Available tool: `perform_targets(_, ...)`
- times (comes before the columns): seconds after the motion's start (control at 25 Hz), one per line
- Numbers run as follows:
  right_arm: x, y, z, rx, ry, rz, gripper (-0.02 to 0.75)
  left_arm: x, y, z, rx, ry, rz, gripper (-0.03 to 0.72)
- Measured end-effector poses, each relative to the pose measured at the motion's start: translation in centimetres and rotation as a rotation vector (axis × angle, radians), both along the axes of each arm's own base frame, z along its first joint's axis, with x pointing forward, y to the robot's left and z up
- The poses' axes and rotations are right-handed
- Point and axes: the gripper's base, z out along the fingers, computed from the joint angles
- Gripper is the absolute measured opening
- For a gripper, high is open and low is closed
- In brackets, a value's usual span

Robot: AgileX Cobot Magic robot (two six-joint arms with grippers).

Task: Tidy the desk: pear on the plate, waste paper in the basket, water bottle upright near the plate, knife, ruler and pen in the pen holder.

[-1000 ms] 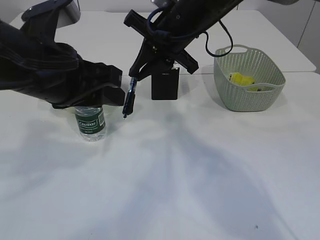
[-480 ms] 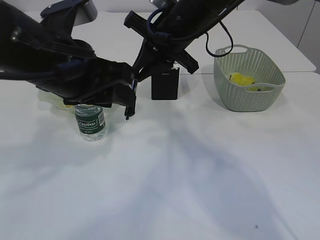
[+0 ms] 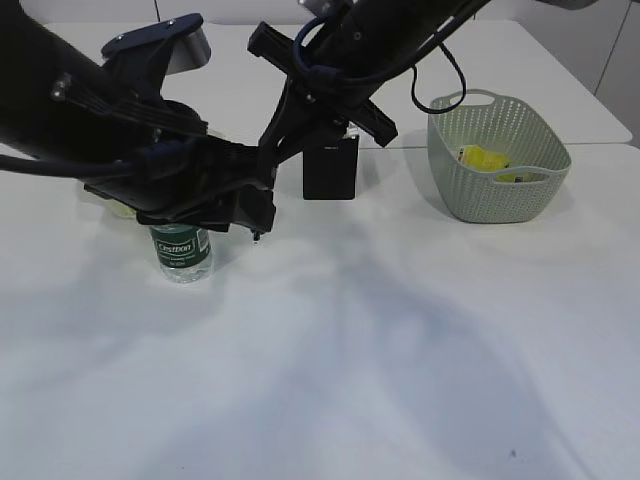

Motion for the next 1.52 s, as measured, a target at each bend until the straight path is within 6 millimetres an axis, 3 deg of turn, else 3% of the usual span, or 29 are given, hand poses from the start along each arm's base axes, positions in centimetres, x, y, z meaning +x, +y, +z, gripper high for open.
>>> perform_targets(0.24, -0.3, -0.12, 0.89, 0.007, -0.017, 0.001, 0.088, 0.07, -0.03, 0.06, -0.005, -0.01, 0.0, 0.319)
perform_targets(1.52, -0.35, -0.11, 0.87, 0.006, -0.018, 0.011, 0.088, 0.51, -0.58, -0.14, -0.072, -0.005, 0.036, 0.306)
